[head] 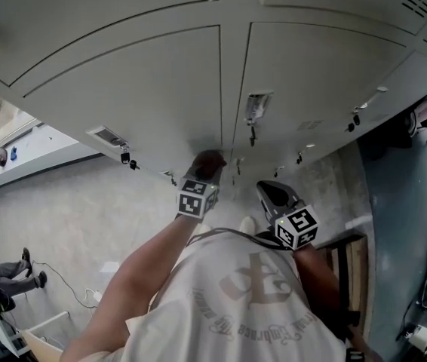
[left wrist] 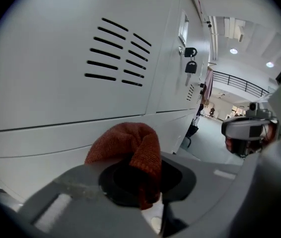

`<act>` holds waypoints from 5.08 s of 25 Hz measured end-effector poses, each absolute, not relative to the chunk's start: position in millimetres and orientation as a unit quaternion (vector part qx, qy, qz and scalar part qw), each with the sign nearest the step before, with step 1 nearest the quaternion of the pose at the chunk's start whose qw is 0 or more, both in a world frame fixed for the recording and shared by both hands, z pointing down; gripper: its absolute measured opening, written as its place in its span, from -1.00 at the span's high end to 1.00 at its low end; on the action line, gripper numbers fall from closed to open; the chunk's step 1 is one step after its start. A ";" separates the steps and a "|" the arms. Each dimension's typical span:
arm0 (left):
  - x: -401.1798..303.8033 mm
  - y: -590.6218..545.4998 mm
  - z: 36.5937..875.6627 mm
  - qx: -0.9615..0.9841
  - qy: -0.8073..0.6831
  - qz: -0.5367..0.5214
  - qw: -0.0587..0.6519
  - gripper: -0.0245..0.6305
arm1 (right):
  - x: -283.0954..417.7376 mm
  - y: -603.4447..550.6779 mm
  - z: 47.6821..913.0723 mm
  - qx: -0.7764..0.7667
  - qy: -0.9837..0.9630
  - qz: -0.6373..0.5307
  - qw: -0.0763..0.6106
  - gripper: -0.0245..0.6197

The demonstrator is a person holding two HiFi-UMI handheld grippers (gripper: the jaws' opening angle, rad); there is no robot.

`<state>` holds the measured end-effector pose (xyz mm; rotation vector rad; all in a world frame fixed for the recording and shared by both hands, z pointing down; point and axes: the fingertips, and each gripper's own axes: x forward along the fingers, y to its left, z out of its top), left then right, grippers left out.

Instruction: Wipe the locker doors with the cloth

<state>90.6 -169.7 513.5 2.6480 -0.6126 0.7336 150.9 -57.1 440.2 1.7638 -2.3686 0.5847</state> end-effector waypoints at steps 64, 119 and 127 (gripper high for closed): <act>-147.8 -251.9 563.8 0.843 -0.388 0.193 0.319 0.77 | 23.4 -63.6 436.0 0.591 -0.778 0.189 0.103 0.90; 65.3 -189.0 610.6 0.820 -0.364 0.210 0.388 0.77 | 201.3 -9.2 447.7 0.570 -0.788 0.205 0.111 0.90; 103.2 -176.8 616.2 0.821 -0.351 0.187 0.410 0.77 | 221.8 -9.0 452.1 0.555 -0.795 0.207 0.130 0.90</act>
